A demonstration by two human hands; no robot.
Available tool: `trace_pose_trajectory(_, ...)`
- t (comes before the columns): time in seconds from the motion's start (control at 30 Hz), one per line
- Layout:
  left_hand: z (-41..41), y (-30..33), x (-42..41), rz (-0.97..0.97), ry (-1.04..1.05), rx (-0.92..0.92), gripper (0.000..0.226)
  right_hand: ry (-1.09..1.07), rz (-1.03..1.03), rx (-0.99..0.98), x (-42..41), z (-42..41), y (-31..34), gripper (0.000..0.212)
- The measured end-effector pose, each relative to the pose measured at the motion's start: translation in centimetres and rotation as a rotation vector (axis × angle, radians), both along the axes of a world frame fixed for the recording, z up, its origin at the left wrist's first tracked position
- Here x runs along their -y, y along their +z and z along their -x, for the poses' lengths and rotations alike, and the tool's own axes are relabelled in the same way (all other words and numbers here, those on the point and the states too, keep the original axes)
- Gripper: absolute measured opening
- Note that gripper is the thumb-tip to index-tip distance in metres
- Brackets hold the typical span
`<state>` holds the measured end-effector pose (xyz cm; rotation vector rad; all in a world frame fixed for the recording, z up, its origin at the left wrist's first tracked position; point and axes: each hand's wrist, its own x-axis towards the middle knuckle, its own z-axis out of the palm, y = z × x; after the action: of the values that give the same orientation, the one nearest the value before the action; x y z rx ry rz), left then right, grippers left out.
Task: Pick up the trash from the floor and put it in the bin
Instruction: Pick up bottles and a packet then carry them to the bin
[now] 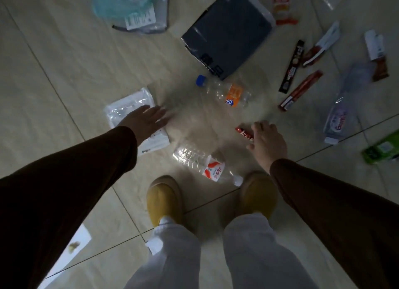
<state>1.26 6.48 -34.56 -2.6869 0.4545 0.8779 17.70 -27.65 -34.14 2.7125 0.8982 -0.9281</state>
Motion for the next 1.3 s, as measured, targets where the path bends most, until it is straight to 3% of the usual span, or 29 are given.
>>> trace_pose_trajectory(0.13, -0.2, -1.5, -1.0, -0.011, 0.067, -0.048, 0.087, -0.004, 0.019, 0.016, -0.5, 0.5, -1.5, 0.048)
trace_pose_trajectory(0.17, -0.6, -0.8, -1.0, -0.059, 0.108, -0.112, 0.085, -0.016, 0.036, -0.011, -0.6, 0.6, -1.5, 0.043)
trace_pose_trajectory(0.27, -1.2, 1.4, -0.1, -0.135, 0.173, -0.228, 0.036, -0.119, -0.012, -0.122, -0.6, 0.9, -0.7, 0.028)
trace_pose_trajectory(0.3, -1.2, 2.2, 0.2, -0.147, 0.222, -0.292, 0.029, -0.146, -0.052, -0.135, -0.6, 1.0, 0.0, 0.023)
trace_pose_trajectory(0.37, -1.2, 4.2, 0.5, -0.163, 0.316, -0.415, 0.027, -0.166, -0.14, -0.123, -1.0, 0.8, 2.3, 0.019)
trace_pose_trajectory(0.43, -1.4, 6.9, 0.8, -0.05, 0.359, -0.621, 0.033, -0.15, -0.218, -0.081, -1.9, 0.1, 4.9, 0.021)
trace_pose_trajectory(0.5, -2.1, 9.2, 1.2, 0.097, 0.347, -0.695, 0.035, -0.129, -0.292, -0.034, -3.0, -1.2, 6.6, 0.025)
trace_pose_trajectory(0.6, -3.0, 11.9, 3.6, 0.283, 0.44, -0.587, 0.048, -0.161, -0.421, -0.042, -5.5, -3.0, 7.3, 0.033)
trace_pose_trajectory(0.7, -3.9, 11.4, 7.5, 0.467, 0.552, -0.533, 0.054, -0.116, -0.426, -0.029, -8.4, -4.2, 6.4, 0.041)
trace_pose_trajectory(0.77, -4.2, 9.5, 10.1, 0.485, 0.546, -0.473, 0.054, -0.062, -0.394, 0.015, -10.3, -4.8, 5.1, 0.043)
trace_pose_trajectory(0.87, -3.7, 5.8, 12.8, 0.439, 0.335, -0.312, 0.048, -0.001, -0.283, 0.094, -12.6, -5.7, 2.3, 0.056)
trace_pose_trajectory(1.0, -2.0, 1.1, 14.2, 0.369, 0.273, -0.237, 0.081, 0.067, -0.203, 0.136, -13.2, -5.3, -1.0, 0.057)
trace_pose_trajectory(1.2, -3.4, 0.9, 13.8, 0.348, 0.403, -0.282, 0.077, -0.275, -0.203, -0.021, -6.9, -4.0, -1.0, 0.067)
trace_pose_trajectory(1.3, -4.9, 2.7, 13.3, 0.411, 0.518, -0.238, 0.074, -0.776, -0.456, -0.104, -2.3, -5.4, 1.3, 0.065)
